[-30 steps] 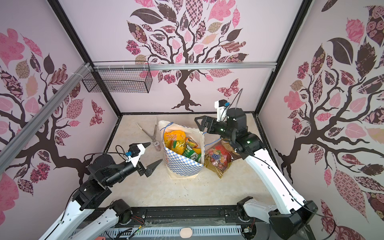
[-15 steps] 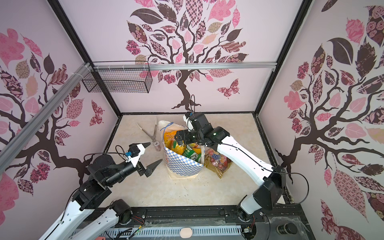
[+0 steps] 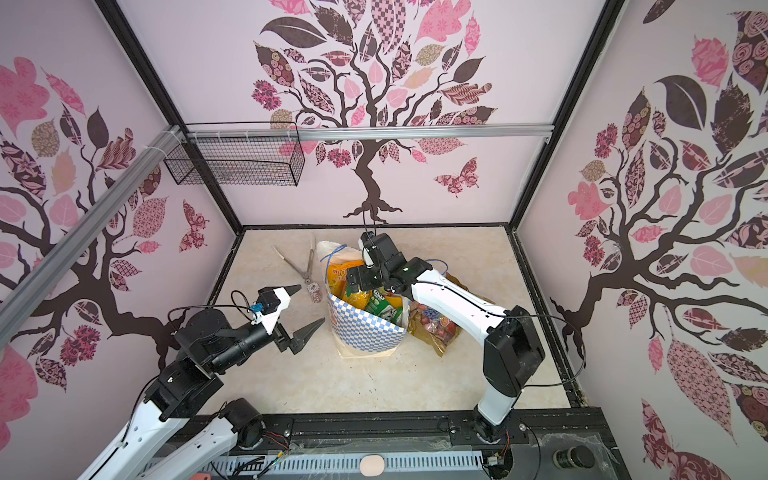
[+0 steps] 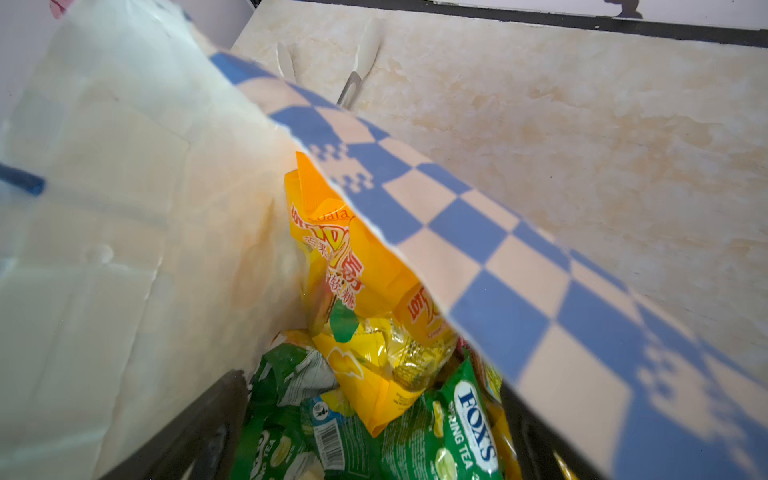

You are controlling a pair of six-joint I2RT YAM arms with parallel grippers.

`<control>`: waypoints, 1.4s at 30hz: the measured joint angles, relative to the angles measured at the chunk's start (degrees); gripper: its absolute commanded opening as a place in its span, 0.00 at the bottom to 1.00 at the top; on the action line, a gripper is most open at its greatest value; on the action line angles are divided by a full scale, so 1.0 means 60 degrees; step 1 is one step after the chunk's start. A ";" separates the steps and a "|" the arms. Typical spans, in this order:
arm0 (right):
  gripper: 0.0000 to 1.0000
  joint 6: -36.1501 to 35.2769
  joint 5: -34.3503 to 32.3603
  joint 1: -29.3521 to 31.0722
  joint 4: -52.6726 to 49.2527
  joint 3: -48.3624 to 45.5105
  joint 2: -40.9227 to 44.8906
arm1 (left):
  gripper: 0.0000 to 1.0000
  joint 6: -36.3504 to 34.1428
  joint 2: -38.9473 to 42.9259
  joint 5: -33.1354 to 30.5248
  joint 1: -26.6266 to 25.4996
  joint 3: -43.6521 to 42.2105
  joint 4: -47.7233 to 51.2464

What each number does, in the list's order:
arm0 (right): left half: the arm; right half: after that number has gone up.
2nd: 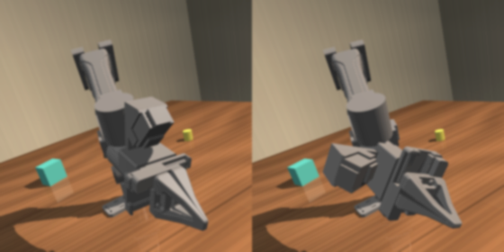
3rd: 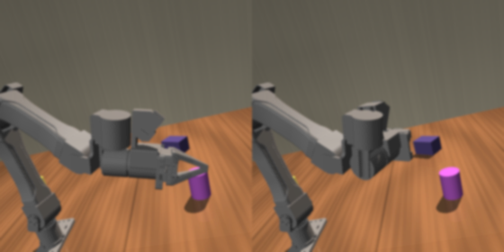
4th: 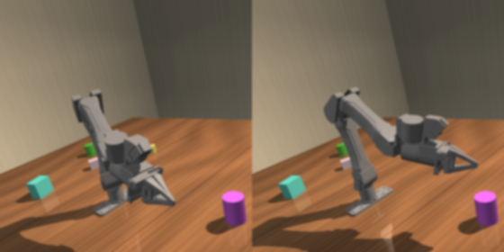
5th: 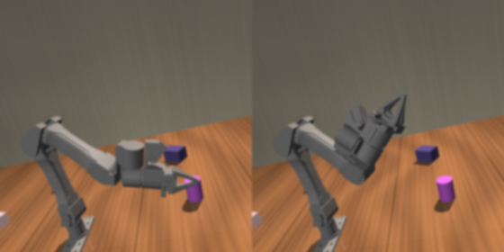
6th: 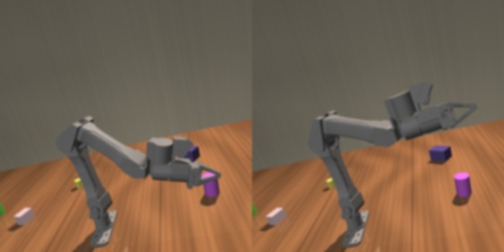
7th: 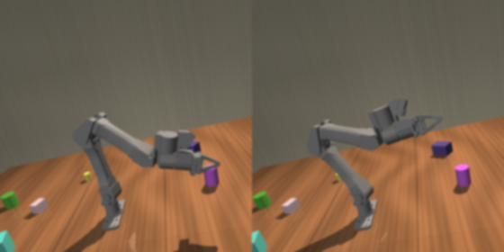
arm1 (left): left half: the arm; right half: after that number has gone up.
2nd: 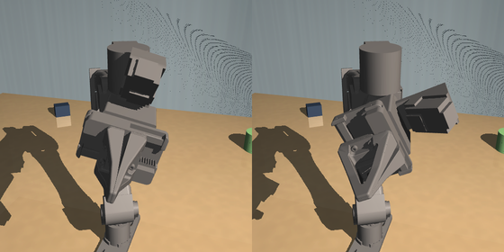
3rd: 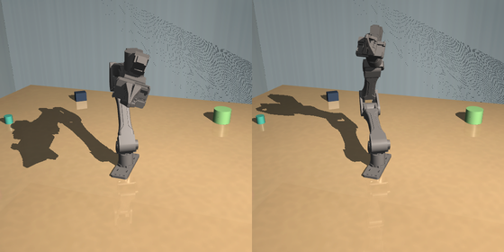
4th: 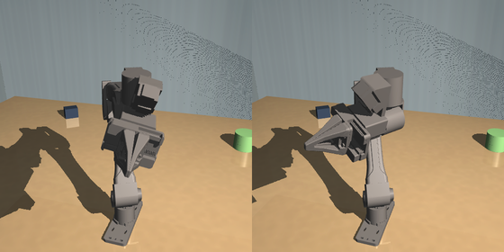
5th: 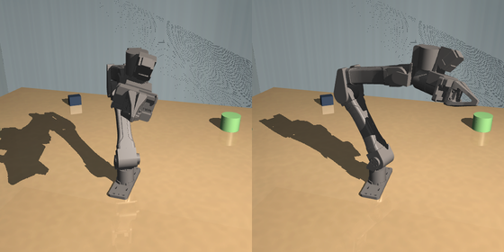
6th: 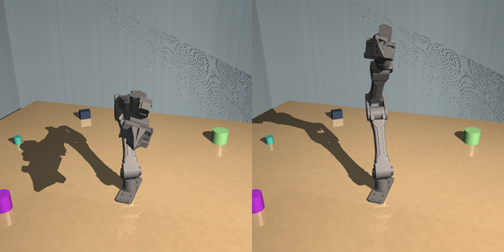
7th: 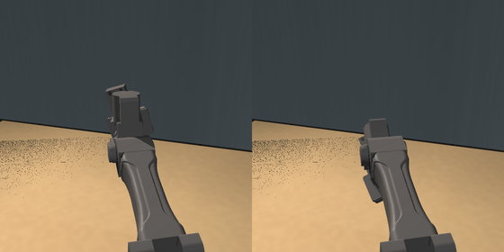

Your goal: Take the snacks out of the paper bag

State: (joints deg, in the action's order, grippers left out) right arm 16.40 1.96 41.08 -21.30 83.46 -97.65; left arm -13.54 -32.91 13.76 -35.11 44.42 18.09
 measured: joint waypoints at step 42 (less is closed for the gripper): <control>0.00 0.0455 -0.0823 0.0080 0.2586 -0.0754 -0.0707 | 0.97 -0.0004 0.0066 0.0000 0.0000 -0.0051 0.0004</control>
State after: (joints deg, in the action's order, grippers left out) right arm 19.14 -2.98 41.56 -5.78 78.94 -101.89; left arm -13.56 -32.51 13.76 -35.11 44.12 18.11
